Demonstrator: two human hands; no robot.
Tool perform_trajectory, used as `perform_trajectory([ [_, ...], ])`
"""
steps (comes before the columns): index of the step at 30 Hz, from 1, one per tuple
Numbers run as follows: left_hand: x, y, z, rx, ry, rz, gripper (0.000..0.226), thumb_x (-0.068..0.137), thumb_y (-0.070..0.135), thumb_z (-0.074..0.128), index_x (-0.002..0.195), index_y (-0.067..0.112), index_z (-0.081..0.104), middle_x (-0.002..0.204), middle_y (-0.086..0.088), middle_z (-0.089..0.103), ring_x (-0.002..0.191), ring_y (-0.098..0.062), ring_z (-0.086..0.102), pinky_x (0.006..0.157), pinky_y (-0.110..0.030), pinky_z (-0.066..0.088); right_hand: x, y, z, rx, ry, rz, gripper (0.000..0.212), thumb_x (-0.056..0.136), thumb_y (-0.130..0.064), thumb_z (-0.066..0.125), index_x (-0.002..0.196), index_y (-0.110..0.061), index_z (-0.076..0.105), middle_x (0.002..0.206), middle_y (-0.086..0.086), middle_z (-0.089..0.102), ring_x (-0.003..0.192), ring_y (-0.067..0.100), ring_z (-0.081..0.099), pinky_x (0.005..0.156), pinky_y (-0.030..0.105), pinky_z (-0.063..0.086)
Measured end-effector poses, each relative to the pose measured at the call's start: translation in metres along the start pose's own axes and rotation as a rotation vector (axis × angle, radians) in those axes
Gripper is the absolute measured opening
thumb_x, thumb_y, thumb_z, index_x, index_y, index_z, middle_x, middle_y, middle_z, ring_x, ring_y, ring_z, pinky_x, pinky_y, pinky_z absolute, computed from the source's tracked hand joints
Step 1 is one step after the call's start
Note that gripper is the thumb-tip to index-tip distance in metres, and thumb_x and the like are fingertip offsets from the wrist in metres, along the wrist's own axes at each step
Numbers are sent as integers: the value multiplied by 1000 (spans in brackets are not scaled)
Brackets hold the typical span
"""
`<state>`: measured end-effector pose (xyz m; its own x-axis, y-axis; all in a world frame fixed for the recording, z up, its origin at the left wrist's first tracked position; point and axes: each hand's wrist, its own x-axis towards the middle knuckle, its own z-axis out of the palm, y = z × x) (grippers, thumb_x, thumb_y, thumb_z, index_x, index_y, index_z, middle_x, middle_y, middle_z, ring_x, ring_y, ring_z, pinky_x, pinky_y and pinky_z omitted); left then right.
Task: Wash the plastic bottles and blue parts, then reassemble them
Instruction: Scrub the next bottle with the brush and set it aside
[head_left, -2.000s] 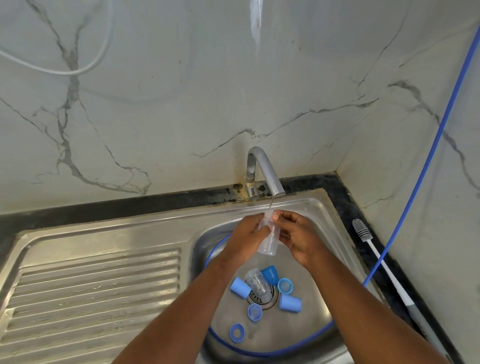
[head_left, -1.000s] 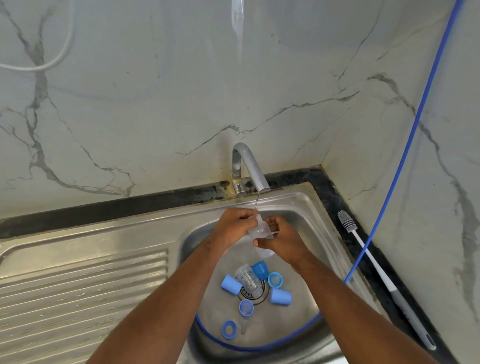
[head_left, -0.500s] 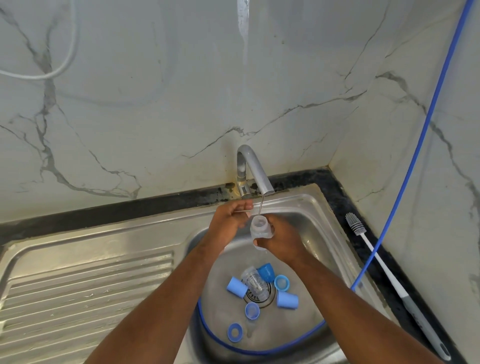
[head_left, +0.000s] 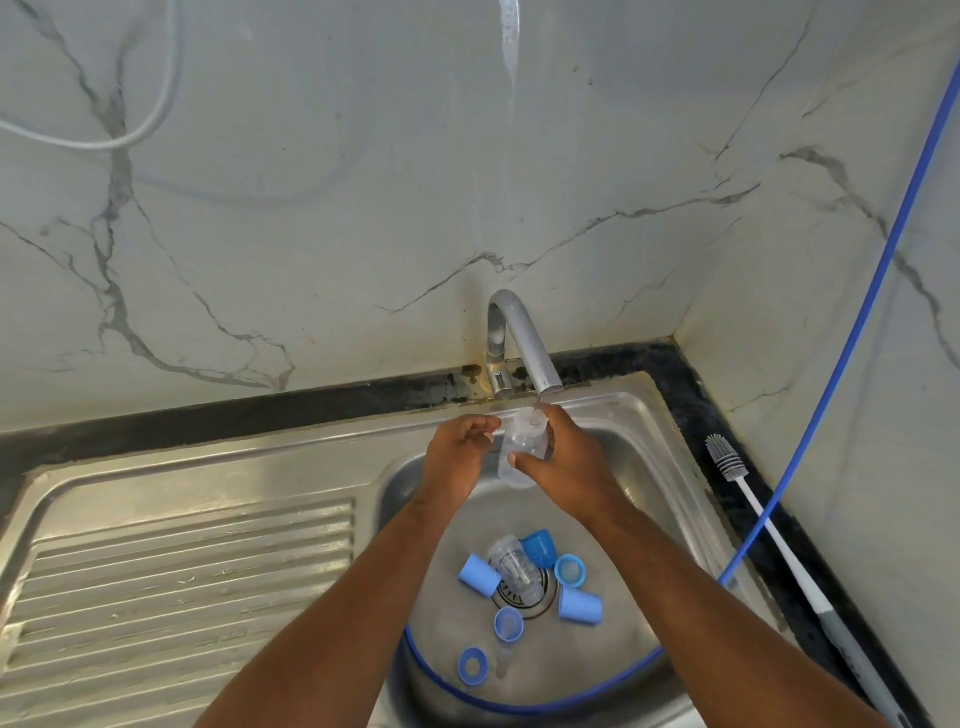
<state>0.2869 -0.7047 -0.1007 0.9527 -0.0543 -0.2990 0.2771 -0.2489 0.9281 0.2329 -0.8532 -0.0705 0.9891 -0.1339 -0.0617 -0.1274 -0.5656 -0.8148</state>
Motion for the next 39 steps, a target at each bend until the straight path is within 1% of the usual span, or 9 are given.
perform_trajectory([
  [4, 2, -3, -2, -39, 45, -33, 23, 97, 3, 58, 105, 19, 73, 107, 0, 73, 104, -21, 66, 100, -43, 52, -5, -5, 2, -39, 186, -120, 47, 83, -29, 80, 119, -32, 51, 102, -22, 60, 88, -4, 58, 75, 6, 41],
  [7, 0, -5, -5, -36, 48, -31, 23, 98, 7, 60, 100, 26, 71, 103, 9, 71, 104, -15, 65, 103, -46, 51, -12, 11, 16, -151, 27, -65, 48, 82, -29, 79, 122, -27, 52, 108, -9, 66, 98, 13, 66, 77, 20, 45],
  [11, 0, -8, -11, -48, 46, -19, 19, 98, 9, 62, 107, 21, 73, 109, 3, 71, 107, -17, 65, 105, -48, 50, -12, 17, 18, -89, 186, -68, 56, 81, -32, 78, 129, -31, 48, 113, -7, 65, 98, 12, 63, 82, 29, 52],
  [15, -5, -10, -13, -52, 39, -27, 19, 99, 14, 61, 115, 15, 72, 112, -5, 72, 108, -22, 66, 104, -50, 51, -11, 20, 20, -164, 16, -14, 51, 80, -30, 78, 124, -29, 52, 111, -5, 67, 102, 17, 66, 82, 28, 52],
  [19, -5, -9, -13, -52, 28, -17, 18, 100, 19, 60, 115, 19, 71, 114, -3, 71, 109, -22, 65, 105, -50, 50, -4, 11, 14, -72, 169, -69, 52, 82, -27, 78, 126, -29, 51, 114, -10, 65, 101, 9, 62, 84, 25, 49],
  [22, -7, -10, -13, -37, 57, -3, 14, 100, 23, 60, 106, 31, 69, 110, 4, 71, 106, -18, 66, 103, -49, 52, -5, 10, 19, -173, 8, -28, 50, 81, -28, 79, 123, -27, 52, 112, -7, 67, 104, 15, 65, 80, 23, 45],
  [25, -7, -10, -15, -55, 56, -2, 13, 100, 23, 61, 104, 32, 69, 108, 4, 72, 104, -18, 67, 102, -48, 53, -5, 6, 20, -129, 159, -58, 55, 81, -30, 78, 128, -28, 50, 114, -9, 64, 101, 10, 62, 83, 24, 49],
  [29, -9, -10, -18, -57, 40, -37, 16, 101, 17, 58, 111, 22, 69, 105, 0, 70, 106, -27, 66, 100, -45, 54, -8, 10, 24, -154, 28, -23, 58, 82, -26, 77, 133, -25, 50, 121, -2, 65, 109, 18, 64, 87, 25, 48],
  [39, -11, -8, -11, -141, -1, -97, 22, 103, 18, 56, 122, 14, 66, 116, -4, 68, 108, -20, 63, 94, -34, 52, -1, 5, 18, -54, 187, -68, 50, 80, -24, 79, 122, -28, 52, 111, -9, 63, 100, 9, 61, 85, 24, 50],
])
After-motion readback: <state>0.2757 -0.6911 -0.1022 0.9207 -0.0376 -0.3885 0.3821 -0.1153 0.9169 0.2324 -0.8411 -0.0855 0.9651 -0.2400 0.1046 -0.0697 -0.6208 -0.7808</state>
